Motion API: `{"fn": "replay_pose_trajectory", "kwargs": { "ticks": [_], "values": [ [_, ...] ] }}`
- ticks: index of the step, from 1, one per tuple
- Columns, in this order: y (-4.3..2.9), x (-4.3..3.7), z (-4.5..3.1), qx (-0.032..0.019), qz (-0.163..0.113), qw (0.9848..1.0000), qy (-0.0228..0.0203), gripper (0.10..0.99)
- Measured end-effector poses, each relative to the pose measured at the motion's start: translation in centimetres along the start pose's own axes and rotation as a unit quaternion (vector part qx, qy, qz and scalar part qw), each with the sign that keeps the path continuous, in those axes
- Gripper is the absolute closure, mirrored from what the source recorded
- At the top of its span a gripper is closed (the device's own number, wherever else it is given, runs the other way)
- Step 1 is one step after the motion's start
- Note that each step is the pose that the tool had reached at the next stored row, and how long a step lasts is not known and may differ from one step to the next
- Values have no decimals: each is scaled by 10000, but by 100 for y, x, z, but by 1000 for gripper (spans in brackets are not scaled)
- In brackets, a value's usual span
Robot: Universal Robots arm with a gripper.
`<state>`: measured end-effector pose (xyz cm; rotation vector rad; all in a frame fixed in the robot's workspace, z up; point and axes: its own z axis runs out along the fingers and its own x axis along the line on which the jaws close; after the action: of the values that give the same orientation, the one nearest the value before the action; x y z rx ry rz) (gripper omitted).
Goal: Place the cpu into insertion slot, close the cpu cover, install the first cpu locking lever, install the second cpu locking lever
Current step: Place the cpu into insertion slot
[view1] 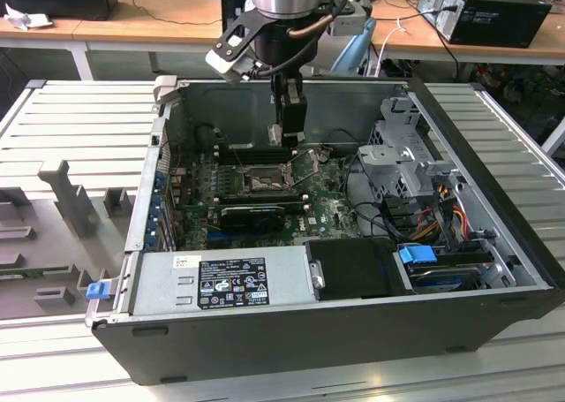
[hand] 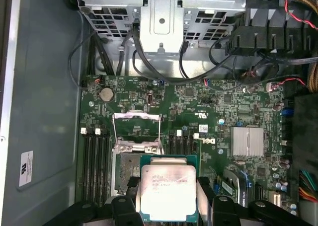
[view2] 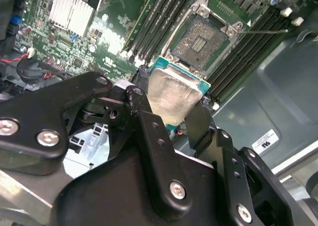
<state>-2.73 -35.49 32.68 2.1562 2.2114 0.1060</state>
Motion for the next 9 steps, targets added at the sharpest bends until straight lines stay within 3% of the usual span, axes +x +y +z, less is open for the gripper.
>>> {"fn": "replay_pose_trajectory", "kwargs": {
  "ticks": [9],
  "values": [
    [-5,0,57,35,1,10000,1,549]
  ]
}}
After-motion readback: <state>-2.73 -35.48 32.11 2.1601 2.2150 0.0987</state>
